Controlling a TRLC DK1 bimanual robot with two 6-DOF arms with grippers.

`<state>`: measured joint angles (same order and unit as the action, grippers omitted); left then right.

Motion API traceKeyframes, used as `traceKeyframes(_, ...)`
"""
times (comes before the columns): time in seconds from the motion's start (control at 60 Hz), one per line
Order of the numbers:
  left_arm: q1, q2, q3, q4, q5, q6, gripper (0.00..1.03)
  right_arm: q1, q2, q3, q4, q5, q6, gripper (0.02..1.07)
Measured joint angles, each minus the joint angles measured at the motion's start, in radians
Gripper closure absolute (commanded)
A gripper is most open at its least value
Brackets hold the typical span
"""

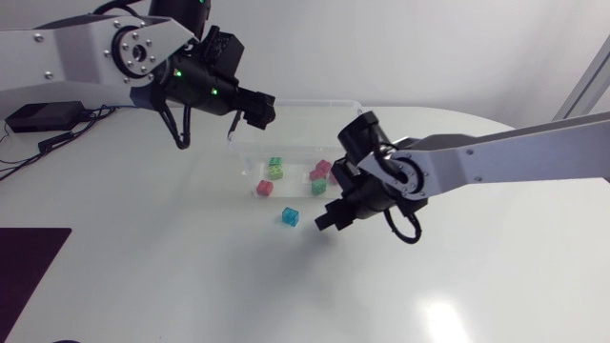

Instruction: Place the duplo bricks in the container

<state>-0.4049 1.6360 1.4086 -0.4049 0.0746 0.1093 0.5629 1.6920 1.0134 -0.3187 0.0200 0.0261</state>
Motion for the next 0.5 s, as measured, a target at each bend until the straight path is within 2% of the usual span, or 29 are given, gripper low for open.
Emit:
traceKeyframes(0.2,-0.018,-0.087,-0.094,-0.024,0.0,0.0,0.09,-0.051,-0.143,0.0,-0.04,-0.001,-0.001,0.72)
traceKeyframes(0.5,-0.095,-0.14,-0.198,-0.057,0.0,0.0,0.09,-0.101,-0.2,0.077,-0.106,-0.014,-0.004,0.72)
